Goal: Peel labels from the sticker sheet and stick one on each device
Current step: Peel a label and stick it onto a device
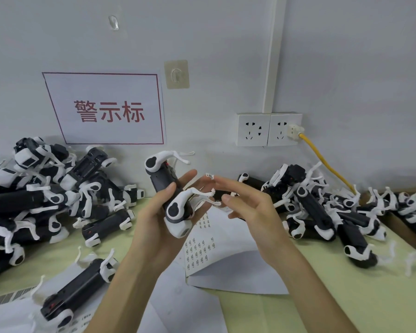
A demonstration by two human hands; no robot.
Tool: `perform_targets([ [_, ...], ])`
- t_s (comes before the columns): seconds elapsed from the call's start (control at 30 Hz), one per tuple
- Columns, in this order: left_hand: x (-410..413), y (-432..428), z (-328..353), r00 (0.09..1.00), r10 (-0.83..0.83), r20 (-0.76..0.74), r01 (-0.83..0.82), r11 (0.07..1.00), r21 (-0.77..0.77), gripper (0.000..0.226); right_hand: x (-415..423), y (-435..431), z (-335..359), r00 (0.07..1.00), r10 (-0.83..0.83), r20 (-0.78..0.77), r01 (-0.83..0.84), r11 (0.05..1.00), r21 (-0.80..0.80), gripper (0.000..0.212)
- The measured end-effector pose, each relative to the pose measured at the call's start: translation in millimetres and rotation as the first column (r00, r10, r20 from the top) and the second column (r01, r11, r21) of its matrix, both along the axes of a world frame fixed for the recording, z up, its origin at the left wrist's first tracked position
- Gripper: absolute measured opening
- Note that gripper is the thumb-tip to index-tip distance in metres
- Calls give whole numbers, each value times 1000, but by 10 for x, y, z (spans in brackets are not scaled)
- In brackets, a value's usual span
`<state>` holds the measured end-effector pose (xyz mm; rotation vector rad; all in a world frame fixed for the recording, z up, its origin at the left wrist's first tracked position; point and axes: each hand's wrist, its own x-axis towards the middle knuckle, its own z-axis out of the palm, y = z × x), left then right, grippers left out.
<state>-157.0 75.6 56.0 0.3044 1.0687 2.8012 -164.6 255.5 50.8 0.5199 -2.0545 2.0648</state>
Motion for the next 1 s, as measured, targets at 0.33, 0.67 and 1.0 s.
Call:
perform_targets([
  [0.33,17,-66,44,981,-31,-190,-39,934,-354,45,-36,54,-9,917,-248,-313,300,945,130,19],
  [0.67,32,-72,58,966,-40,-256,-92,871,-483,36,-76,123,-28,824,-202,-529,380,890,253,14],
  [1.0,9,-63,36,966,-72,-248,-70,851,-520,40,-43,111,-7,808,-226,-545,439,847,300,18],
])
